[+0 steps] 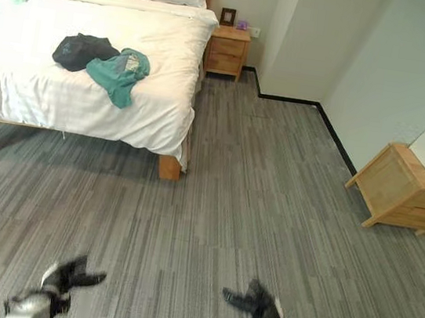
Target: Pick up bed clothes into laundry basket.
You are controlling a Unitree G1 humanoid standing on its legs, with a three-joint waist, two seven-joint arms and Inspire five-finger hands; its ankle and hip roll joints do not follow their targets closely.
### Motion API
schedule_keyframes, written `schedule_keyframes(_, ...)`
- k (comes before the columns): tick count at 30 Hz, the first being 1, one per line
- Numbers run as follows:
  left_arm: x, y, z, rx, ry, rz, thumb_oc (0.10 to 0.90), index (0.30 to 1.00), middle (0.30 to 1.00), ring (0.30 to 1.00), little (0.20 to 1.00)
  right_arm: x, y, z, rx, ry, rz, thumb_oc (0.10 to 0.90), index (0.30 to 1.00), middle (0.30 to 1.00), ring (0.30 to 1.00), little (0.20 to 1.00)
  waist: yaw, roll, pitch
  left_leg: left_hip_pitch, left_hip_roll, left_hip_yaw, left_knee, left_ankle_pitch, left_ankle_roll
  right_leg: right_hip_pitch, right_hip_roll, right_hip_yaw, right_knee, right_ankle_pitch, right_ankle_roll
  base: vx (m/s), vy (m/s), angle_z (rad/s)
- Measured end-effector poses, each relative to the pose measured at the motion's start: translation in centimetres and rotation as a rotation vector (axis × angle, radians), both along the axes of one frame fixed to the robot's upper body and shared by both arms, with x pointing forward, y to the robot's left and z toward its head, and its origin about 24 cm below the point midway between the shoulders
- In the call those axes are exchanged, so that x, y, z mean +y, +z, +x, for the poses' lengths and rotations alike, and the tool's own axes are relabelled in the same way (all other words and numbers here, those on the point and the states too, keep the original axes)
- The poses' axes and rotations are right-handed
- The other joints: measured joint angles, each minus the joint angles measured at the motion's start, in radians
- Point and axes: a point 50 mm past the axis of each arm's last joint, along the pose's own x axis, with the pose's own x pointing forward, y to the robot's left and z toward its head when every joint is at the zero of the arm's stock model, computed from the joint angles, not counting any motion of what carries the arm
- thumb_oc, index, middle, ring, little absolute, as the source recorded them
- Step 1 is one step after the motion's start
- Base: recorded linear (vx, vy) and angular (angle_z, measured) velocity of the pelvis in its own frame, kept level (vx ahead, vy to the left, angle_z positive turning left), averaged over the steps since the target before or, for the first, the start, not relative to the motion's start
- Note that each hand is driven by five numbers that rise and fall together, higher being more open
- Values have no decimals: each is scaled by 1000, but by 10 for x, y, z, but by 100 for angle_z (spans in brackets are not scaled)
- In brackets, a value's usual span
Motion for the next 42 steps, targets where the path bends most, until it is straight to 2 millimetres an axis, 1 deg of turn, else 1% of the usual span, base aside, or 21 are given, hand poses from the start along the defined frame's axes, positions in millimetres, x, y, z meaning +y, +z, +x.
schedule_keyframes(2, 6, 31, 15, -123, -53, 71, 800, 900, 900, 900, 900, -5, 25, 12, -85, 60, -87, 800, 900, 900, 900, 900, -2, 0, 1, 20, -2, 0, -17, 1, -2, 25, 2, 0, -28, 8, -1, 0, 0, 0)
schedule_keyframes(6, 15, 60, 29, -207, -122, 248, 800, 900, 900, 900, 900, -5, 51, 23, -165, 138, -198, 800, 900, 900, 900, 900, -3, 2, 23, 22, -3, -2, -24, 2, -3, 25, 3, 1, -34, 9, -1, -4, 34, 0)
schedule_keyframes(16, 10, 36, 20, -128, -22, 166, 800, 900, 900, 900, 900, 3, 46, 27, -130, 163, -211, 800, 900, 900, 900, 900, 20, 0, 101, -40, -11, 36, -16, -8, 15, -70, -5, 55, 9, 12, 26, 15, 118, -15)
schedule_keyframes(18, 6, 38, 24, -133, -33, 159, 800, 900, 900, 900, 900, 5, 51, 33, -152, 171, -215, 800, 900, 900, 900, 900, 15, 33, 145, -42, 13, 37, -9, -4, 19, -157, -8, 56, 193, -36, 74, 31, 110, -1)
schedule_keyframes(19, 6, 39, 26, -138, -33, 159, 800, 900, 900, 900, 900, 5, 50, 32, -150, 171, -216, 800, 900, 900, 900, 900, 10, 33, 152, -44, 5, 30, -3, -14, 28, -192, -14, 59, 271, -50, 85, 123, 140, 21)
schedule_keyframes(20, 6, 43, 29, -153, -31, 160, 800, 900, 900, 900, 900, 6, 50, 32, -150, 172, -219, 800, 900, 900, 900, 900, 5, 31, 175, -54, 5, 21, 32, -24, 27, -286, -46, 61, 489, -93, 114, 283, 46, 45)
schedule_keyframes(21, 10, 48, 32, -171, -12, 166, 800, 900, 900, 900, 900, 9, 49, 33, -147, 187, -215, 800, 900, 900, 900, 900, -1, 4, 198, -44, -21, 9, 68, -43, 47, -363, -138, 54, 680, -115, 122, 298, 40, 44)
schedule_keyframes(23, 13, 51, 34, -182, 4, 166, 800, 900, 900, 900, 900, 14, 52, 36, -162, 200, -210, 800, 900, 900, 900, 900, -2, 3, 214, -42, -22, -19, 84, -72, 64, -394, -162, 63, 697, -116, 124, 248, -43, 26)
schedule_keyframes(26, 15, 60, 41, -213, 23, 169, 800, 900, 900, 900, 900, 23, 61, 39, -210, 227, -205, 800, 900, 900, 900, 900, -15, -3, 236, -39, -20, -60, 97, -82, 36, -443, -167, 112, 570, -112, 128, 513, -211, 37)
schedule_keyframes(27, 13, 66, 47, -238, 25, 165, 800, 900, 900, 900, 900, 23, 63, 40, -222, 230, -208, 800, 900, 900, 900, 900, -28, -6, 243, -61, -17, -95, 131, -105, 17, -461, -153, 144, 484, -111, 128, 293, -136, 87)
schedule_keyframes(28, 10, 72, 55, -260, 17, 165, 800, 900, 900, 900, 900, 23, 62, 40, -220, 225, -212, 800, 900, 900, 900, 900, -47, -5, 248, -85, -11, -132, 160, -125, 32, -445, -137, 177, 313, -98, 142, 402, -203, 104)
schedule_keyframes(31, 2, 76, 64, -286, 22, 136, 800, 900, 900, 900, 900, 24, 61, 40, -215, 224, -209, 800, 900, 900, 900, 900, -93, -22, 257, -74, -13, -229, 202, -181, 2, -448, -127, 269, -10, 31, 160, 450, -299, 101)
schedule_keyframes(32, -2, 73, 63, -279, 17, 123, 800, 900, 900, 900, 900, 22, 59, 38, -208, 219, -209, 800, 900, 900, 900, 900, -98, -27, 256, -58, -19, -270, 210, -199, -8, -454, -133, 266, 5, 43, 164, 398, -332, 147)
schedule_keyframes(35, -10, 56, 51, -223, -20, 113, 800, 900, 900, 900, 900, 20, 49, 26, -156, 213, -206, 800, 900, 900, 900, 900, -107, -49, 234, 44, 9, -356, 165, -237, -57, -409, -129, 241, 141, 64, 138, 379, -348, 94)
schedule_keyframes(36, -8, 46, 42, -190, -6, 95, 800, 900, 900, 900, 900, 18, 50, 36, -168, 208, -197, 800, 900, 900, 900, 900, -98, -29, 216, 29, 54, -353, 247, -281, -108, -435, -100, 183, 239, 113, 93, 413, -439, 41)
schedule_keyframes(37, -9, 41, 39, -171, -1, 74, 800, 900, 900, 900, 900, 16, 52, 41, -174, 193, -187, 800, 900, 900, 900, 900, -84, -19, 209, -10, 72, -342, 354, -299, -109, -436, -75, 172, 262, 111, 50, 402, -473, 22)
schedule_keyframes(38, -8, 38, 37, -157, 3, 64, 800, 900, 900, 900, 900, 16, 59, 50, -204, 189, -179, 800, 900, 900, 900, 900, -71, -1, 200, -49, 94, -339, 433, -287, -111, -436, -46, 152, 285, 79, 27, 261, -350, -1)
schedule_keyframes(39, -7, 39, 37, -157, -9, 48, 800, 900, 900, 900, 900, 16, 66, 56, -230, 186, -169, 800, 900, 900, 900, 900, -63, 1, 198, -126, 112, -288, 604, -252, -121, -423, -23, 121, 309, 54, -33, 192, -382, 26)
schedule_keyframes(40, -7, 45, 40, -180, -27, 12, 800, 900, 900, 900, 900, 13, 73, 59, -250, 183, -169, 800, 900, 900, 900, 900, -62, -14, 198, -257, 166, -186, 860, -148, -67, -389, -8, 97, 302, 46, -52, 207, -396, 20)
schedule_keyframes(41, -5, 46, 38, -187, -23, -2, 800, 900, 900, 900, 900, 13, 74, 60, -258, 182, -166, 800, 900, 900, 900, 900, -49, -32, 197, -276, 185, -168, 938, -119, -46, -355, 6, 98, 292, 40, -58, 298, -500, 19)
schedule_keyframes(42, -1, 46, 36, -189, -18, -20, 800, 900, 900, 900, 900, 17, 83, 68, -307, 188, -154, 800, 900, 900, 900, 900, -47, -49, 191, -294, 197, -158, 978, -88, -53, -316, 11, 80, 286, 15, -94, 400, -432, 36)
